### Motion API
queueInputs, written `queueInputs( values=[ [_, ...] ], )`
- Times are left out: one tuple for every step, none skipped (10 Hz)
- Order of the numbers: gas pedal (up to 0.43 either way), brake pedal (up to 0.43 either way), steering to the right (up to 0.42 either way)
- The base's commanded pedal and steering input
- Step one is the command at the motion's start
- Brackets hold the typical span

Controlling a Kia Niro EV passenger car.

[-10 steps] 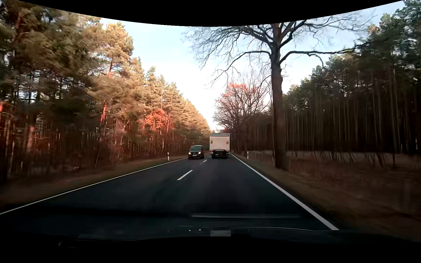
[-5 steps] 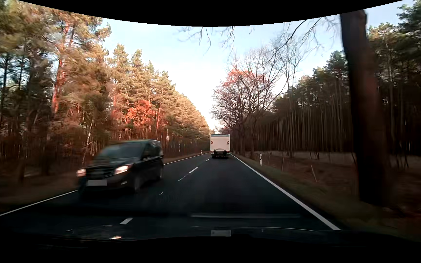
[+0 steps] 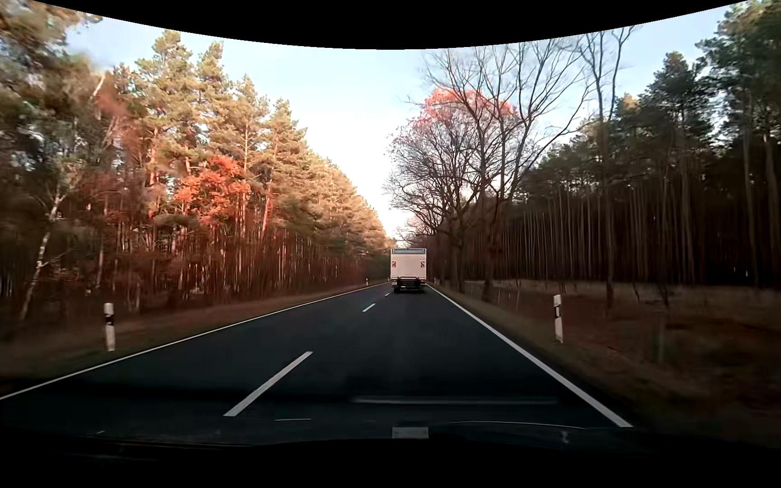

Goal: Follow the waypoints while adhering to traffic rules and regulations

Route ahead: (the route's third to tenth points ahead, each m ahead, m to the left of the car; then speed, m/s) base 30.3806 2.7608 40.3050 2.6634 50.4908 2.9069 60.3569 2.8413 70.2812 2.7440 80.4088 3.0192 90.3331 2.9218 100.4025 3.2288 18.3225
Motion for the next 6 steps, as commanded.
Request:
queueInputs(
  values=[
    [0.138,0.0,0.0],
    [0.138,0.0,0.0],
    [0.138,0.0,0.0],
    [0.138,0.0,0.0],
    [0.138,0.0,0.0],
    [0.138,0.0,0.0]
  ],
)
